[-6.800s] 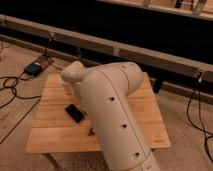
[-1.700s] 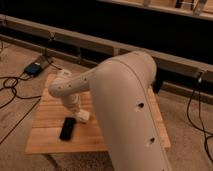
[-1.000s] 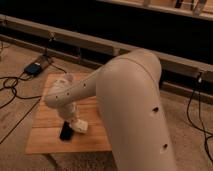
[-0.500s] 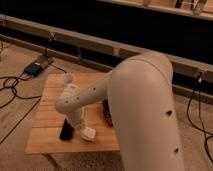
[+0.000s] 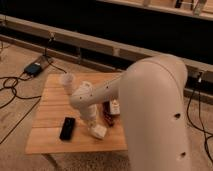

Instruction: Wipe the white sponge on the table

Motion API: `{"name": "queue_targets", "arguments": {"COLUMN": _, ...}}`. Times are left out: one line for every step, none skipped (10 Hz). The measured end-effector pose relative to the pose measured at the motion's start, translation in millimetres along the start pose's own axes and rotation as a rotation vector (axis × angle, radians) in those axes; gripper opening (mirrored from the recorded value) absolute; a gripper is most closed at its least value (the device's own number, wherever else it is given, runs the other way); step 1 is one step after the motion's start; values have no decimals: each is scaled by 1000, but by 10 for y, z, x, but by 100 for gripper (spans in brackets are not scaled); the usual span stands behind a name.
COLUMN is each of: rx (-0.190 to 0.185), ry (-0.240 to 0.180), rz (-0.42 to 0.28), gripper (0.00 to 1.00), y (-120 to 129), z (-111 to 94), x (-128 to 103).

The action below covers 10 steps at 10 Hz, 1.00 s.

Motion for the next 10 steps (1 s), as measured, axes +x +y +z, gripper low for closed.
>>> {"name": "queue_targets", "arguments": {"rx": 11, "ry": -7, "rz": -3, "gripper": 0, "y": -34, "z": 9, "x": -137}}
{"name": "queue_targets", "arguments": {"rx": 15, "ry": -12, "rz": -11, "gripper": 0, "y": 0, "z": 17, "x": -229}}
{"name": "queue_targets", "arguments": {"rx": 14, "ry": -17, "rz": -27, "gripper": 0, "y": 90, "z": 26, "x": -330}}
{"name": "queue_targets", "arguments": {"rx": 12, "ry": -21, "rz": -45, "gripper": 0, "y": 209, "z": 40, "x": -419}}
{"name": "queue_targets", "arguments": {"rx": 5, "ry": -24, "rz": -62, "gripper": 0, "y": 332, "z": 51, "x": -484}}
{"name": "queue_targets", "arguments": {"rx": -8, "ry": -29, "rz": -87, "gripper": 0, "y": 517, "z": 65, "x": -562}}
{"name": "queue_targets", "arguments": {"rx": -17, "ry": -33, "rz": -104, "gripper": 0, "y": 625, "z": 69, "x": -594}}
{"name": "queue_targets", "arguments": {"rx": -30, "ry": -37, "rz": -126, "gripper": 0, "y": 764, "z": 57, "x": -614}}
{"name": "queue_targets", "arguments": {"rx": -49, "ry": -39, "rz": -156, "gripper": 0, "y": 926, "z": 30, "x": -581}}
{"name": "queue_targets", "arguments": {"rx": -66, "ry": -36, "rz": -182, "gripper": 0, "y": 1060, "z": 12, "x": -515}}
